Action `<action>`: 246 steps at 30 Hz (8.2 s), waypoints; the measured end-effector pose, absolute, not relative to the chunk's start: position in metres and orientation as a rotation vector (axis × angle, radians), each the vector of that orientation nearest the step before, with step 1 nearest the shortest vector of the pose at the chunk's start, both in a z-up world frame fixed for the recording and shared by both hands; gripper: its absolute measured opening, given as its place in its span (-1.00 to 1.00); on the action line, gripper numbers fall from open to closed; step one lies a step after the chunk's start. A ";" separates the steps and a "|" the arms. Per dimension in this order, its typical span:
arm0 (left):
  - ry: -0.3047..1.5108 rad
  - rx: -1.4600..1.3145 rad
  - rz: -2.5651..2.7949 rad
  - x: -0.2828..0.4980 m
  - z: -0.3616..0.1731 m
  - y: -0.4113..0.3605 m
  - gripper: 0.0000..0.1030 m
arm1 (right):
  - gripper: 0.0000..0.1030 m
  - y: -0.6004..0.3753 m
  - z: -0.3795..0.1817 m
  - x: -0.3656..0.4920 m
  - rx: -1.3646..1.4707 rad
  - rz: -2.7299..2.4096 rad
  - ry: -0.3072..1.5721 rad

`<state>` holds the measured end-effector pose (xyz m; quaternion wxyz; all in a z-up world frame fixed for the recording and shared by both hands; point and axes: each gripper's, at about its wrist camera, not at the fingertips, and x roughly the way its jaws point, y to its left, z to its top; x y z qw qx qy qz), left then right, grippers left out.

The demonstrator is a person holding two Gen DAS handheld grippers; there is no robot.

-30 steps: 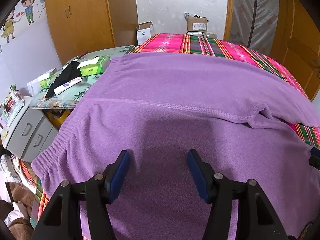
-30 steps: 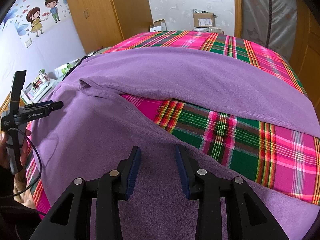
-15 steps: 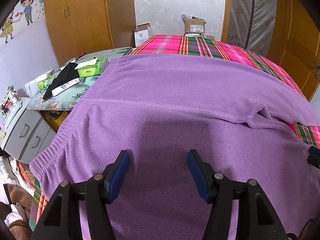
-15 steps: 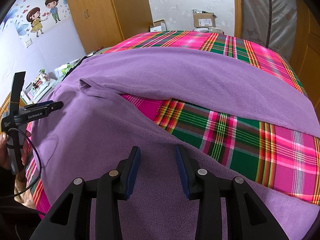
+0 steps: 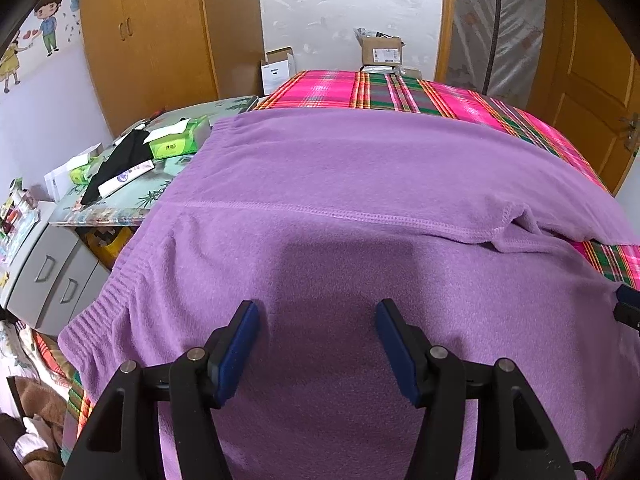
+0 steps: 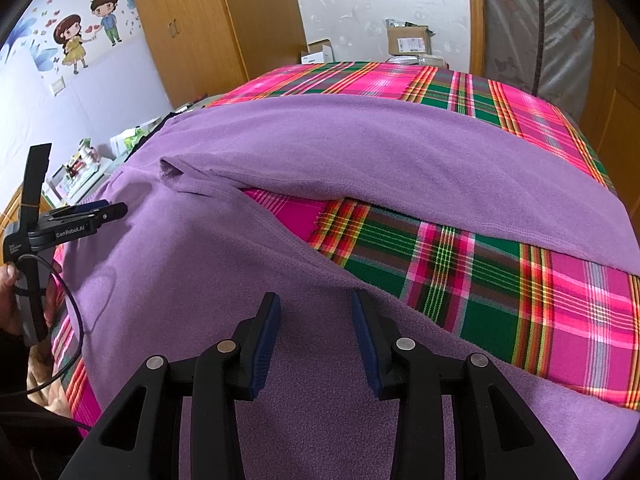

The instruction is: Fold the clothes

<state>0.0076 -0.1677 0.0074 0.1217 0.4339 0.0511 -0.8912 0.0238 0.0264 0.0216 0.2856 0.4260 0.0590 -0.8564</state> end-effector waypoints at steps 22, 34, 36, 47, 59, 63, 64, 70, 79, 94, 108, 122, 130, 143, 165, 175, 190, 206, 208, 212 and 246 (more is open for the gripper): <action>0.130 1.271 -2.638 0.006 0.007 -0.170 0.23 | 0.13 0.010 0.018 0.031 1.109 -2.277 0.304; 0.129 1.256 -2.633 0.008 0.006 -0.168 0.24 | 0.19 0.011 0.018 0.033 1.089 -2.284 0.281; 0.129 1.254 -2.632 0.008 0.006 -0.168 0.24 | 0.19 0.011 0.018 0.032 1.090 -2.284 0.273; 0.193 1.217 -2.697 0.020 0.022 -0.182 -0.15 | 0.19 0.020 0.030 0.028 1.112 -2.285 0.242; 0.217 1.222 -2.611 0.042 0.014 -0.225 -0.15 | -0.32 0.074 0.038 0.017 1.101 -2.393 0.060; 0.223 1.225 -2.612 0.046 0.014 -0.226 -0.15 | -0.32 0.109 0.026 0.006 1.192 -2.477 0.019; 0.220 1.223 -2.621 0.045 0.017 -0.223 -0.15 | -0.32 0.119 0.024 0.004 1.213 -2.499 0.001; 0.186 1.227 -2.704 0.028 0.032 -0.198 -0.15 | -0.32 0.154 0.040 -0.018 1.202 -2.593 -0.048; 0.067 1.267 -2.841 -0.017 0.053 -0.137 -0.15 | -0.28 0.162 0.060 -0.106 1.184 -2.565 -0.001; 0.017 1.307 -2.781 -0.059 0.042 -0.094 -0.15 | -0.13 0.230 0.037 -0.187 1.319 -2.626 -0.140; 0.024 1.347 -2.774 -0.067 0.022 -0.093 -0.09 | -0.13 0.264 0.026 -0.216 1.342 -2.678 -0.225; 0.042 1.352 -2.797 -0.059 0.026 -0.098 -0.07 | -0.57 0.289 0.018 -0.223 1.416 -2.702 -0.264; 0.024 1.316 -2.820 -0.052 0.048 -0.115 -0.07 | -0.92 0.286 0.033 -0.226 1.376 -2.758 -0.138; -0.154 1.284 -2.712 -0.080 0.080 -0.200 -0.07 | -0.30 0.173 0.085 -0.203 1.096 -2.555 0.112; -0.104 1.474 -2.710 -0.176 0.032 -0.328 -0.07 | -0.28 -0.055 0.049 -0.241 1.027 -2.031 0.401; -0.014 1.502 -2.752 -0.194 0.015 -0.341 -0.07 | -0.28 -0.098 0.034 -0.254 1.028 -1.938 0.434; -0.009 1.477 -2.845 -0.197 0.013 -0.342 -0.41 | -0.83 -0.117 0.021 -0.253 1.066 -1.871 0.485; -0.061 1.222 -2.910 -0.142 0.084 -0.326 -0.44 | -0.93 -0.098 0.091 -0.189 0.901 -1.972 0.478; -0.048 1.175 -2.930 -0.126 0.096 -0.324 -0.44 | -0.93 -0.093 0.102 -0.173 0.870 -1.980 0.471; -0.026 1.083 -2.967 -0.088 0.119 -0.318 -0.44 | -0.93 -0.084 0.123 -0.136 0.812 -1.988 0.469; 0.399 1.089 -2.831 0.138 0.030 -0.282 -0.40 | -0.41 -0.058 0.021 0.061 1.005 -1.851 0.524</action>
